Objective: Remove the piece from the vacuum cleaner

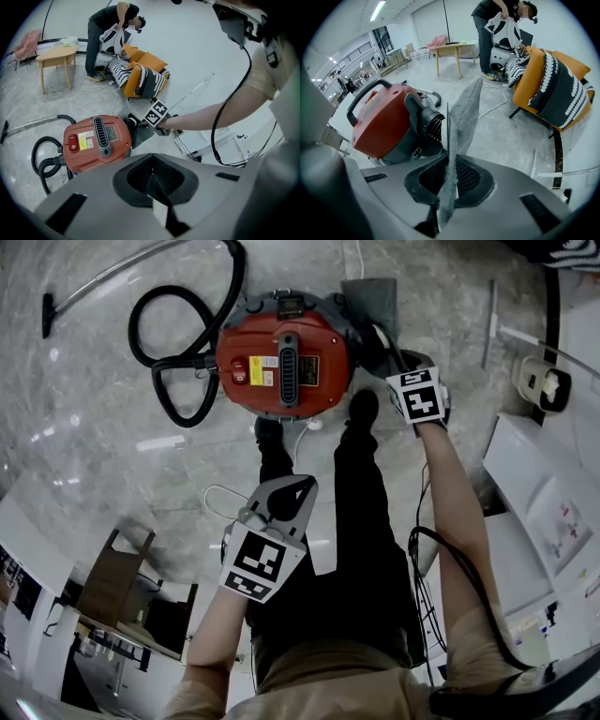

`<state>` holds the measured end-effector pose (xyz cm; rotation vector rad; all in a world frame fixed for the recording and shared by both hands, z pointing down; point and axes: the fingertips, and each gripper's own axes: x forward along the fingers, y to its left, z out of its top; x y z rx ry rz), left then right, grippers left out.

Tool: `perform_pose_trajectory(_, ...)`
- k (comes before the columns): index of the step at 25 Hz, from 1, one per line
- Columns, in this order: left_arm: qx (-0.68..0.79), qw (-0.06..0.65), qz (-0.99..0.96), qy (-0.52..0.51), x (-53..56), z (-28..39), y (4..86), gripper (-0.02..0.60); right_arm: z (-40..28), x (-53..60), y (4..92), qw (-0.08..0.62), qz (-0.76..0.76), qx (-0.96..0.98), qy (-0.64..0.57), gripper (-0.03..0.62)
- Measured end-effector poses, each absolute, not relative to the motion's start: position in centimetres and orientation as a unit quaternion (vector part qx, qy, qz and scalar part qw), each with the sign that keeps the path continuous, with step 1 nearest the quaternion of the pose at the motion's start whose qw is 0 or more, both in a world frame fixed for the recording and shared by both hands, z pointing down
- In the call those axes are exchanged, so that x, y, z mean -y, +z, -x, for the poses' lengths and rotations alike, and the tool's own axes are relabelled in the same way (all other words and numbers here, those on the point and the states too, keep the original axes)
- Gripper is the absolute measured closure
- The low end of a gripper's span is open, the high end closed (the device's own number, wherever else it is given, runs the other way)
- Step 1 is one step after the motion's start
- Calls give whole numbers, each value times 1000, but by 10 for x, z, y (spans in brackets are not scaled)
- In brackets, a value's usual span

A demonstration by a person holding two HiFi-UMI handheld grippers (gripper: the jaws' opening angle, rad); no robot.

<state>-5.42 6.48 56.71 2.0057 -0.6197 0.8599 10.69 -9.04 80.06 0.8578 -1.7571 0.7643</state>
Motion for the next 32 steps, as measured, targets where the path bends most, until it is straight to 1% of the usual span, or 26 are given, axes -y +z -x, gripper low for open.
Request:
perform_pose_trajectory(8, 252, 421, -800, 344, -65, 57, 568, 588, -109, 92, 801, 504, -356, 729, 296, 568)
perform_pose_trajectory(13, 253, 421, -798, 347, -67, 59, 568, 588, -112, 94, 800, 529, -357, 734, 233, 568)
perform_pose_trajectory(23, 258, 425, -795, 347, -60, 65, 573, 588, -121, 99, 803, 539, -353, 731, 225, 568)
perform_pose_trajectory(32, 255, 426, -798, 340, -51, 53, 574, 588, -124, 104, 806, 535, -362, 727, 235, 568)
